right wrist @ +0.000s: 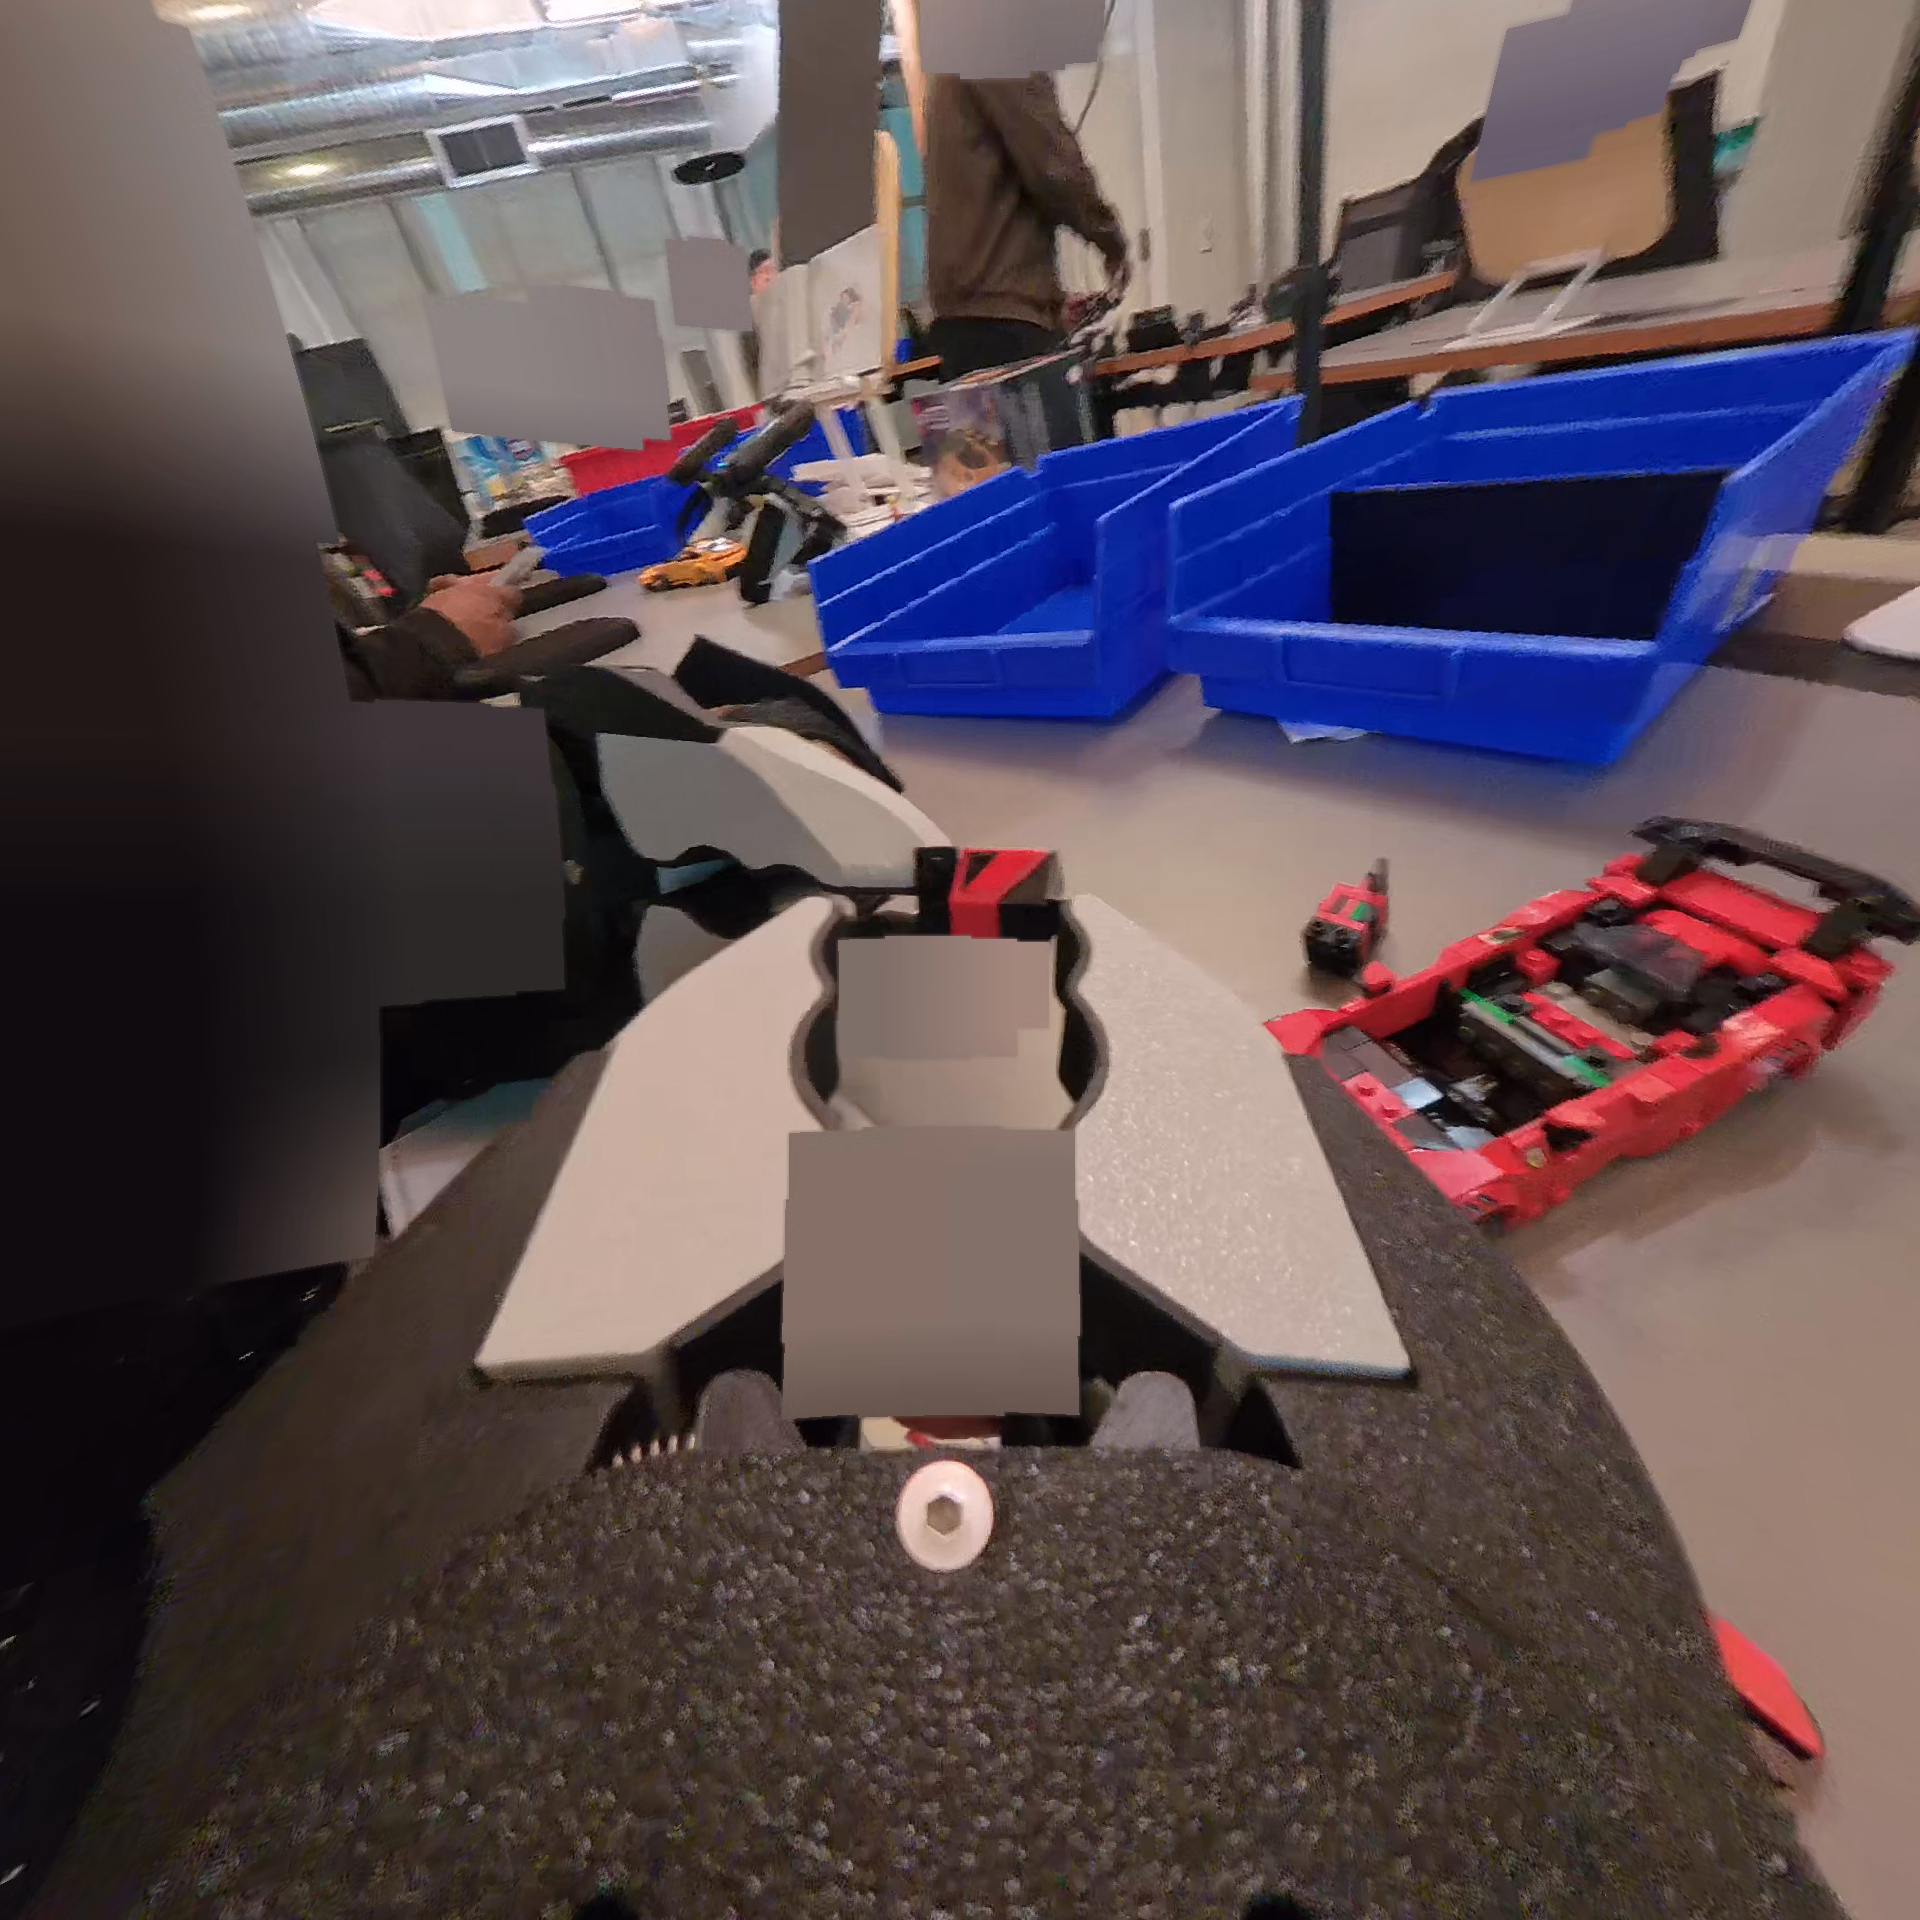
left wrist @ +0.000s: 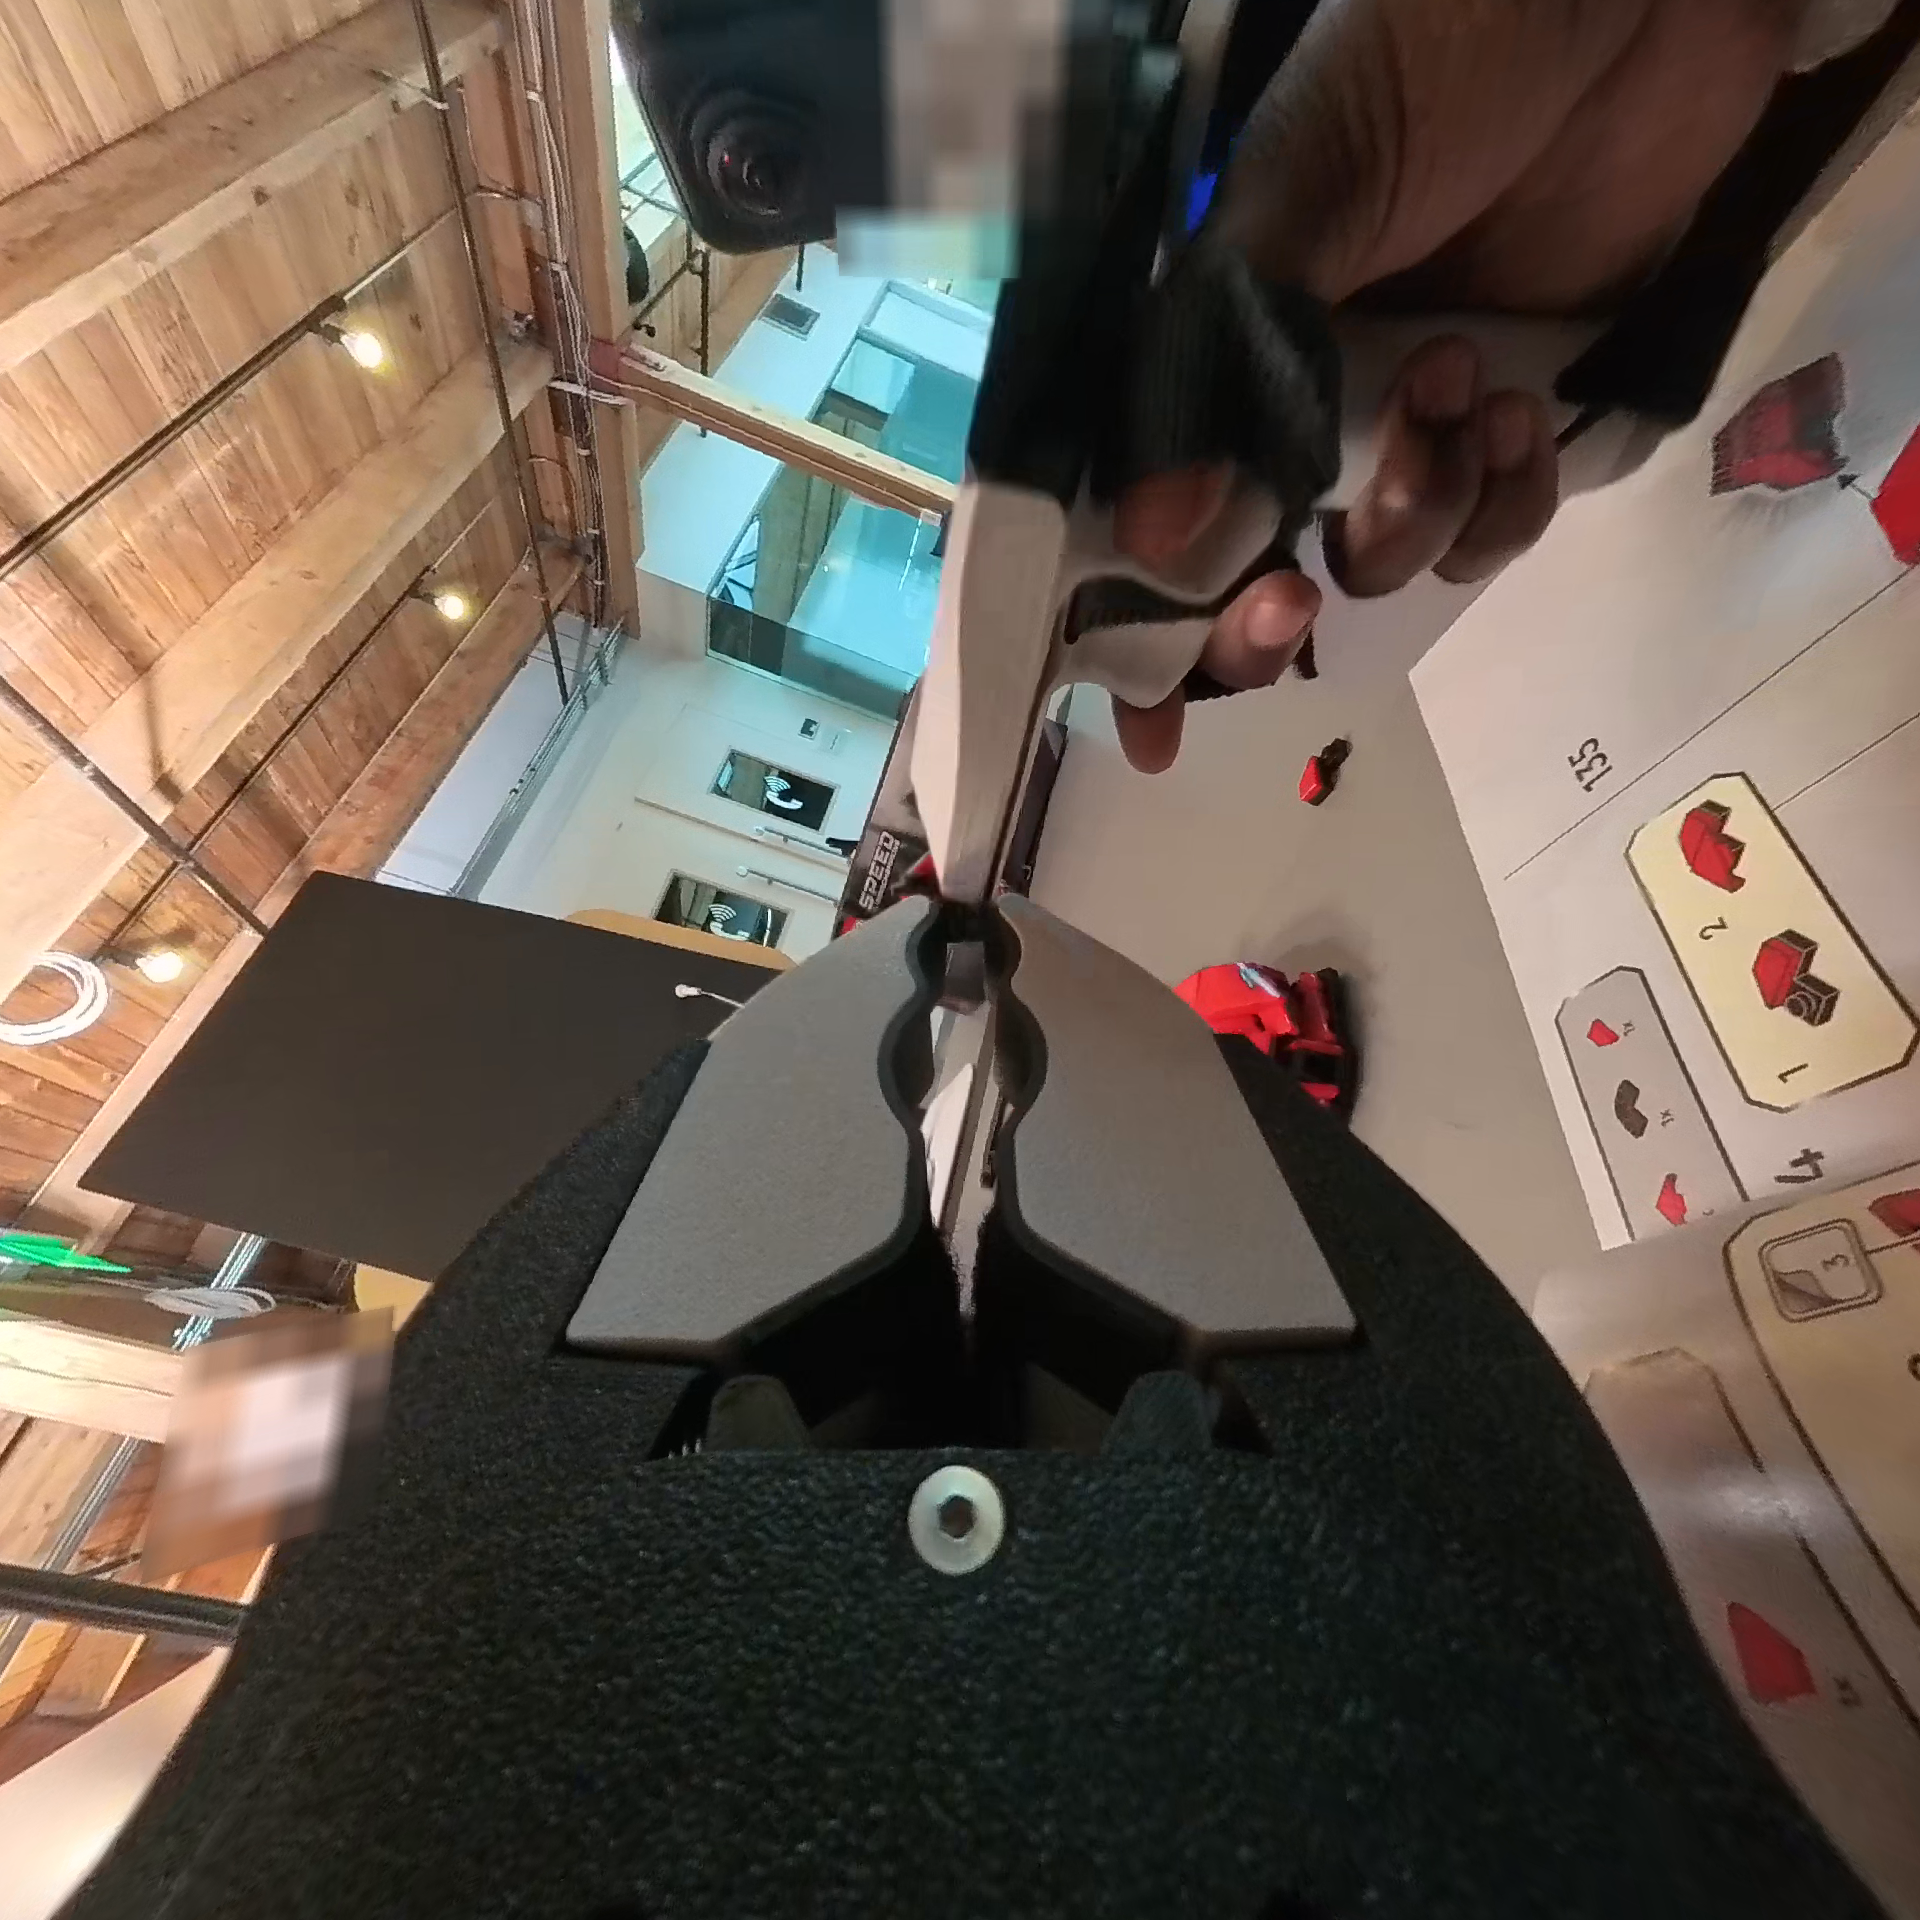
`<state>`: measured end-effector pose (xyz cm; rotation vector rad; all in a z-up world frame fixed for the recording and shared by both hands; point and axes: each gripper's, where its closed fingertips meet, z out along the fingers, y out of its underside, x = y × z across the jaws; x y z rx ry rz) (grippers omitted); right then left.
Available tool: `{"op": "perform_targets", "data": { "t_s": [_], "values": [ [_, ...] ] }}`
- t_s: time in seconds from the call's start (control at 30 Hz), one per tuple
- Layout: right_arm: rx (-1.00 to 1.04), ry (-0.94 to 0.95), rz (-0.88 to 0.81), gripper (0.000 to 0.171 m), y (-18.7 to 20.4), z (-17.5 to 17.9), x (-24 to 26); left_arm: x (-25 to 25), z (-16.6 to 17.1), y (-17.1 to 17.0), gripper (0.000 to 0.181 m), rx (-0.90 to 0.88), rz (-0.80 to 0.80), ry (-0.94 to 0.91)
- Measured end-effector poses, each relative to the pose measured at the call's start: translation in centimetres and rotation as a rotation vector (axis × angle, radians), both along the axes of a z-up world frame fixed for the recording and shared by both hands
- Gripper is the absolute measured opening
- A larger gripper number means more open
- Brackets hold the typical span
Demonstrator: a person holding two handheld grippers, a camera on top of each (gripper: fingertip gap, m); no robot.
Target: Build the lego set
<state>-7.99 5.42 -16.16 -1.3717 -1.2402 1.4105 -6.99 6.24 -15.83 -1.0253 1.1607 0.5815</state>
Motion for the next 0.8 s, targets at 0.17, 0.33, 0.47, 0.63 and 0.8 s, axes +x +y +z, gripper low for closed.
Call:
{"op": "perform_targets", "data": {
  "t_s": [0.17, 0.33, 0.47, 0.63, 0.8],
  "values": [
    [-0.017, -0.001, 0.068, 0.046, -0.2, 0.5, 0.6, 0.0, -0.1, 0.0, 0.006, 0.003, 0.008, 0.007],
    [0.067, -0.059, 0.025, 0.027, 1.1, 0.8, 2.7, -0.5, 0.2, 0.2, 0.006, -0.015, 0.011, -0.044],
    [0.226, -0.308, 0.039, 0.016, 0.6, -1.8, 6.2, -0.7, 0.0, 0.4, 0.006, -0.016, 0.029, -0.032],
    [0.340, -0.658, 0.130, 0.012, -1.5, -7.6, 11.9, -0.6, -0.2, 0.5, 0.006, -0.019, 0.034, -0.020],
    [0.412, -0.680, 0.231, 0.013, -3.6, -10.5, 12.4, -0.3, -0.3, 0.5, 0.006, -0.011, 0.036, 0.002]
  ]
}}
